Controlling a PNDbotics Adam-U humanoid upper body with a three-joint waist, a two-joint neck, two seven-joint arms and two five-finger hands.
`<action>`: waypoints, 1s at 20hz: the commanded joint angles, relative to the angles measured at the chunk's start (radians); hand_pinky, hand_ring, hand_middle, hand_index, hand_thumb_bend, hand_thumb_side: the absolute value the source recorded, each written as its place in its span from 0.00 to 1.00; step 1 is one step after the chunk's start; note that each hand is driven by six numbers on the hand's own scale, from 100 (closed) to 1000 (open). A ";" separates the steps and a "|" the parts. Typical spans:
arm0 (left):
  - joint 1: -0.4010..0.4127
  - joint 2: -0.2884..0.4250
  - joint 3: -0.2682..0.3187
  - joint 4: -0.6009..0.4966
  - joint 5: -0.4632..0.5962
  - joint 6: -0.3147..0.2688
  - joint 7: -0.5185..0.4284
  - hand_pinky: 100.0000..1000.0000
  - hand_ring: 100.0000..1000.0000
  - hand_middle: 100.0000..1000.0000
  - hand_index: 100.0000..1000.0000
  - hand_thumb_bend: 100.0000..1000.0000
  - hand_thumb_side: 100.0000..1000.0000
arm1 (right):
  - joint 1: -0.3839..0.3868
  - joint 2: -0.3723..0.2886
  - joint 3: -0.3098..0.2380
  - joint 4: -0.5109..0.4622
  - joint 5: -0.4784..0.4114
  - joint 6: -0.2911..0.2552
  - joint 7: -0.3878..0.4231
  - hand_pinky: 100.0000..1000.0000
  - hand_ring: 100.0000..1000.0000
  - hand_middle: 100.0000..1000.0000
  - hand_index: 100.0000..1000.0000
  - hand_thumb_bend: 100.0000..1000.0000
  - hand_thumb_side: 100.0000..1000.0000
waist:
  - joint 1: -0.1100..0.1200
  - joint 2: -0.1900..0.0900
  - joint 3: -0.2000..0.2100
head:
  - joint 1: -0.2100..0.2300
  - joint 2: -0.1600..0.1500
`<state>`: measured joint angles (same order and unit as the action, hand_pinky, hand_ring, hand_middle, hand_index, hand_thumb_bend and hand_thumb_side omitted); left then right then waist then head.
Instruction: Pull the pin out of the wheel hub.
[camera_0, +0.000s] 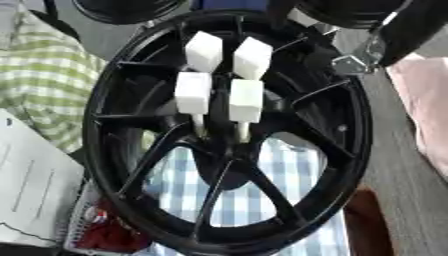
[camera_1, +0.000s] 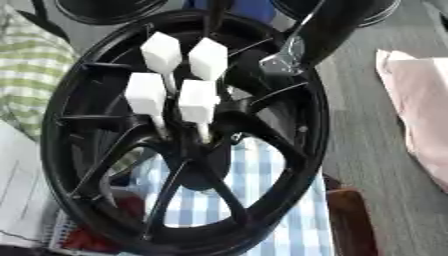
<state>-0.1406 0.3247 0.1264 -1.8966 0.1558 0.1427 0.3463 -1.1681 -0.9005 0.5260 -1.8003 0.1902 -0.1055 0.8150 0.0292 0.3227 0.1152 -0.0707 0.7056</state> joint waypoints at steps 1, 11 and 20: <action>-0.009 0.023 0.005 -0.011 0.004 -0.002 -0.002 0.89 0.58 0.59 0.69 0.27 0.68 | -0.029 0.008 -0.005 0.032 0.016 -0.011 -0.003 0.86 0.80 0.82 0.81 0.13 0.34 | -0.006 -0.007 0.004 | -0.002 -0.017; -0.016 0.022 0.006 -0.013 0.007 -0.001 -0.001 0.89 0.58 0.59 0.69 0.26 0.68 | -0.043 0.045 -0.001 0.102 0.068 -0.074 0.030 0.88 0.83 0.86 0.87 0.26 0.20 | -0.006 0.008 0.014 | -0.005 -0.025; -0.022 0.019 0.008 -0.015 0.009 -0.001 0.000 0.90 0.58 0.59 0.69 0.26 0.68 | -0.052 0.079 0.003 0.174 0.101 -0.110 0.009 0.88 0.83 0.85 0.85 0.24 0.18 | -0.009 0.034 0.031 | -0.023 -0.039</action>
<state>-0.1536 0.3247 0.1265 -1.8970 0.1599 0.1426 0.3462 -1.1966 -0.8127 0.5405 -1.6314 0.2816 -0.2101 0.8285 0.0292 0.3581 0.1453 -0.0892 0.6816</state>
